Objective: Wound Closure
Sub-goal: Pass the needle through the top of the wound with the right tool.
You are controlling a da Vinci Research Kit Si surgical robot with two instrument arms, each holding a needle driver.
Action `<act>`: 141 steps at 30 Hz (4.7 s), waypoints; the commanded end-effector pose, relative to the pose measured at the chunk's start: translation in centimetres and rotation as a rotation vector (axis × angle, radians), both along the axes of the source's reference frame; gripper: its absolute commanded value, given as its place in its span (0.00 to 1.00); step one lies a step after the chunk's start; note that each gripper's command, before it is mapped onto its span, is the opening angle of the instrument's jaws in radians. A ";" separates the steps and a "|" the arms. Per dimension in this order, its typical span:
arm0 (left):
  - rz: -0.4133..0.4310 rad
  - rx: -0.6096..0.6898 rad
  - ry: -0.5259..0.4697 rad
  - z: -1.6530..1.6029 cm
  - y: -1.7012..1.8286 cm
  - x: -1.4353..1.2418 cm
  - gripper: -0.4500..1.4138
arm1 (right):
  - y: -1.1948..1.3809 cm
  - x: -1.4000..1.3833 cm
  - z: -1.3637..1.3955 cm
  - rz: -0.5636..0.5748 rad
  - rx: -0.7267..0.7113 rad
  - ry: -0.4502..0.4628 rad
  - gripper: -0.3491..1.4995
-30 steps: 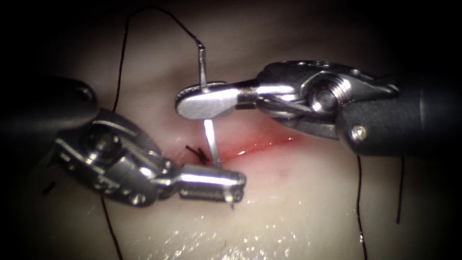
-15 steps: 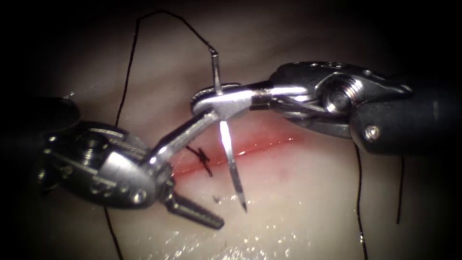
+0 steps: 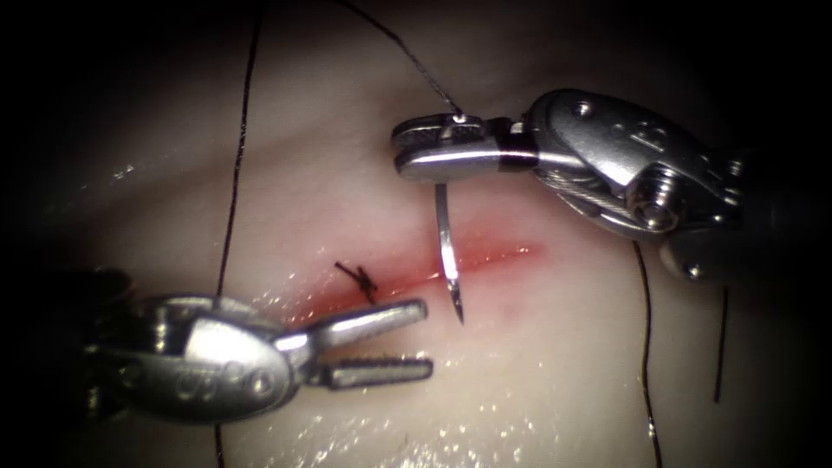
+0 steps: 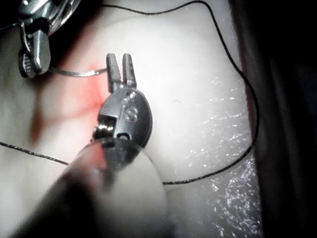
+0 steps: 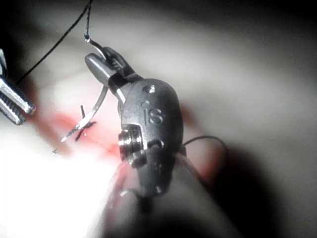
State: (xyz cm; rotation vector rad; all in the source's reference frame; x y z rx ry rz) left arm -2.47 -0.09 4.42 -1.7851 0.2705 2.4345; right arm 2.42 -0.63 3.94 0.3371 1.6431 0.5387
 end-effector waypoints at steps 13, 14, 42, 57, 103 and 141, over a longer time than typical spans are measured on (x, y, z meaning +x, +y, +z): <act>-0.083 0.148 0.223 1.04 -0.03 -0.30 0.08 | 0.08 0.00 0.43 0.050 -0.316 -0.104 0.00; -0.089 0.161 0.233 1.11 -0.03 -0.29 0.08 | 0.08 0.00 0.44 0.051 -0.323 -0.105 0.00; -0.106 0.240 0.256 1.08 -0.14 -0.33 0.15 | -0.03 0.01 0.56 0.066 -0.518 -0.176 0.00; -0.109 0.240 0.255 1.11 -0.14 -0.33 0.14 | 0.04 0.03 0.50 0.084 -0.517 -0.178 0.00; -0.092 0.255 0.243 1.00 -0.24 -0.12 0.15 | -1.11 -0.10 0.81 0.029 -0.903 -0.200 0.00; -0.125 0.291 0.281 1.25 -0.29 -0.49 0.11 | -0.80 -0.15 0.73 -0.024 -0.515 -0.177 0.00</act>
